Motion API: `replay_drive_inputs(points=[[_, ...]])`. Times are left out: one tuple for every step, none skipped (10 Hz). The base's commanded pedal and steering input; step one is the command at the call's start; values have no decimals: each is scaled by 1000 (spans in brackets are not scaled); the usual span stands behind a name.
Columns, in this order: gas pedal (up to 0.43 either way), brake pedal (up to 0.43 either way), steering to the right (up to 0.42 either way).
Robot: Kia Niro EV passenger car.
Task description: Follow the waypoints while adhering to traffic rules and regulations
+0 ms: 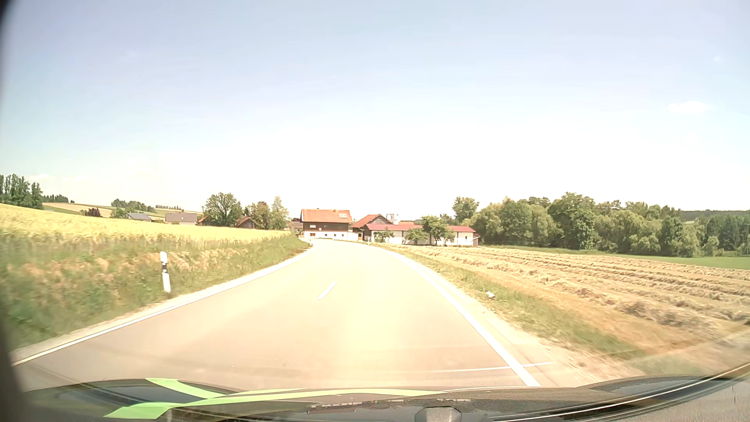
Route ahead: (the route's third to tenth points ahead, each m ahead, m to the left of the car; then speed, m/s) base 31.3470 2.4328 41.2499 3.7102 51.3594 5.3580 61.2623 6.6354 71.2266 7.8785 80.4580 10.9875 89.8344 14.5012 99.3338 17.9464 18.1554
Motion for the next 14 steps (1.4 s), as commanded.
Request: replay_drive_inputs(points=[[87, 0, -17], [87, 0, -18], [87, 0, -19], [98, 0, -18], [98, 0, -19], [87, 0, -22], [87, 0, -24], [87, 0, -25], [87, 0, -25], [87, 0, -25], [79, 0, -25], [67, 0, -25], [67, 0, -25], [67, 0, -24]])
